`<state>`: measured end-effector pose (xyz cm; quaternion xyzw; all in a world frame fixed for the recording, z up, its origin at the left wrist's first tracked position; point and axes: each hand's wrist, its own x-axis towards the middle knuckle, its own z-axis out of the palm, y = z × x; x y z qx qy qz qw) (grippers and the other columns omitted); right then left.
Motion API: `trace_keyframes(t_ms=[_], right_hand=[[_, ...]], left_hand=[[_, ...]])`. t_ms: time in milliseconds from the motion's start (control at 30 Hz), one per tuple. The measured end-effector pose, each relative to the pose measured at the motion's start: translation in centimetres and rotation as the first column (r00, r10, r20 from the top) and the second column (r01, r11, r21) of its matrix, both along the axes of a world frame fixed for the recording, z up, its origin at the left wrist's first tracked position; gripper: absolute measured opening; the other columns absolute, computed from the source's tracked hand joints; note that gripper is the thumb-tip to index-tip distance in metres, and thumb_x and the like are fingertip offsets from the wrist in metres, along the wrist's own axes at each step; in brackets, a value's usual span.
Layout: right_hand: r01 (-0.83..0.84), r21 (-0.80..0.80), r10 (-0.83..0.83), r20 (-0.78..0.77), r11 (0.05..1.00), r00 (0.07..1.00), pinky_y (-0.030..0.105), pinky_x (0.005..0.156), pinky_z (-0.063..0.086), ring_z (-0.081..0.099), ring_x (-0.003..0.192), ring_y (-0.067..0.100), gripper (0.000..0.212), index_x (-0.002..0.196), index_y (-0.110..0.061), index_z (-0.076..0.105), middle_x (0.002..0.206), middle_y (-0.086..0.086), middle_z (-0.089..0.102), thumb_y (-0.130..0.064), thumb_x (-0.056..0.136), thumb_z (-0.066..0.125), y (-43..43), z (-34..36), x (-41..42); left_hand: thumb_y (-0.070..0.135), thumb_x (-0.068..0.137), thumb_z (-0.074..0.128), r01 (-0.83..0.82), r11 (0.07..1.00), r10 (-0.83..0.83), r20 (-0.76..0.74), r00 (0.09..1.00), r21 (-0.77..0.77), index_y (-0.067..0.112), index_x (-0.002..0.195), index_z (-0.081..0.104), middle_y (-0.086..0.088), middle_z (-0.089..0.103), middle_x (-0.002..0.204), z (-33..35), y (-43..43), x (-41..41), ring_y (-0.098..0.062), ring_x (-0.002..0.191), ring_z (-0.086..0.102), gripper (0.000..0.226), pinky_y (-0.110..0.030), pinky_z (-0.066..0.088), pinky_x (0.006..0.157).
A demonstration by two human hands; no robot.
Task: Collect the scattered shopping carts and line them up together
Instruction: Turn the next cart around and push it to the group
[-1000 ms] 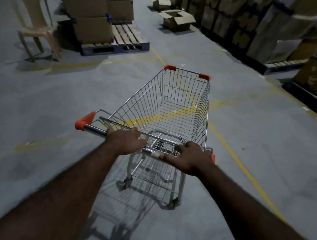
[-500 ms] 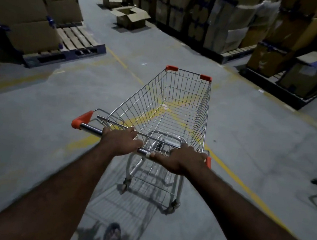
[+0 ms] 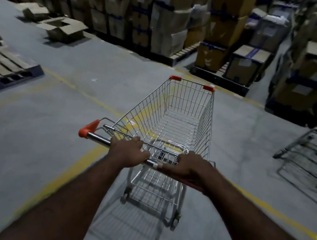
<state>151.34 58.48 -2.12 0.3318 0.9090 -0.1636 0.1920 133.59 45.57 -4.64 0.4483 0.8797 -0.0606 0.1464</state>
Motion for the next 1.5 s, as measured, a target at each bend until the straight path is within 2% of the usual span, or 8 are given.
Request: trace_keyframes(t_ms=[200,300,500,700,867,1133,1367,1500], right_hand=[[0.182,-0.025,-0.183,-0.038,0.983,0.982,0.049,0.11,0.043,0.045,0.139,0.036,0.131,0.154,-0.027,0.04,0.155,0.019,0.043,-0.108,0.051,0.03,3.0,-0.4,-2.2],[0.284,-0.014,-0.284,-0.046,0.959,0.958,0.05,0.114,0.038,0.036,0.146,0.038,0.11,0.161,-0.026,0.022,0.162,0.02,0.03,-0.092,0.074,0.039,4.5,-0.6,-3.4],[0.454,0.064,-0.452,-0.042,0.889,0.891,0.068,0.111,0.032,0.041,0.139,0.041,0.095,0.149,-0.019,0.042,0.151,0.018,0.042,-0.081,0.078,0.031,9.5,-1.6,-6.4],[0.488,-0.012,-0.479,-0.214,0.873,0.852,0.054,0.101,0.045,0.059,0.114,0.03,0.08,0.117,-0.017,0.062,0.119,0.009,0.064,-0.075,0.072,0.03,17.4,-2.8,-7.7],[0.537,-0.015,-0.521,-0.269,0.843,0.81,0.045,0.092,0.051,0.063,0.092,0.026,0.067,0.103,-0.023,0.066,0.101,0.005,0.068,-0.072,0.071,0.034,24.5,-2.8,-8.3],[0.606,0.015,-0.58,-0.275,0.795,0.767,0.046,0.098,0.047,0.063,0.1,0.026,0.065,0.11,-0.023,0.066,0.109,0.005,0.069,-0.068,0.076,0.036,33.2,-2.6,-9.9],[0.669,0.016,-0.642,-0.266,0.743,0.719,0.044,0.101,0.044,0.063,0.107,0.027,0.066,0.117,-0.023,0.066,0.116,0.005,0.069,-0.068,0.079,0.037,40.2,-2.4,-12.4],[0.729,0.004,-0.701,-0.267,0.685,0.661,0.042,0.101,0.044,0.062,0.107,0.028,0.063,0.113,-0.022,0.066,0.115,0.005,0.068,-0.066,0.077,0.04,44.8,-2.0,-14.1]], left_hand=[[0.072,0.088,0.022,0.095,0.995,-0.095,-0.008,0.995,-0.004,0.028,0.155,0.032,0.006,0.015,0.167,-0.5,4.9,-3.2,-0.032,0.145,0.034,0.08,-0.067,0.01,0.113],[0.071,0.091,0.024,0.132,0.991,-0.132,-0.013,0.991,0.004,0.028,0.155,0.031,0.005,0.016,0.167,-0.2,7.5,-4.2,-0.033,0.146,0.034,0.077,-0.067,0.01,0.113],[0.072,0.09,0.024,0.206,0.978,-0.206,-0.01,0.978,0.043,0.028,0.152,0.036,0.006,0.022,0.166,-0.3,14.2,-6.0,-0.031,0.142,0.039,0.077,-0.067,0.013,0.112],[0.077,0.09,0.021,0.286,0.957,-0.286,-0.008,0.958,0.047,0.028,0.155,0.032,0.004,0.021,0.166,-0.3,23.2,-8.2,-0.03,0.144,0.037,0.082,-0.066,0.011,0.114],[0.084,0.087,0.016,0.345,0.938,-0.346,0.023,0.938,0.029,0.027,0.157,0.028,0.004,0.018,0.167,0.5,30.9,-9.4,-0.03,0.148,0.029,0.091,-0.066,0.009,0.114],[0.08,0.089,0.016,0.425,0.905,-0.426,0.018,0.905,0.032,0.027,0.156,0.031,0.007,0.019,0.166,0.4,41.2,-11.5,-0.026,0.153,0.015,0.087,-0.064,0.009,0.115],[0.074,0.093,0.018,0.53,0.847,-0.53,-0.012,0.848,0.03,0.027,0.156,0.031,0.008,0.021,0.166,0.2,50.4,-14.6,-0.025,0.152,0.019,0.079,-0.062,0.015,0.114],[0.07,0.095,0.024,0.578,0.815,-0.579,0.006,0.815,0.038,0.032,0.159,0.021,0.008,0.019,0.166,0.4,56.8,-16.4,-0.024,0.152,0.018,0.075,-0.06,0.015,0.114]])
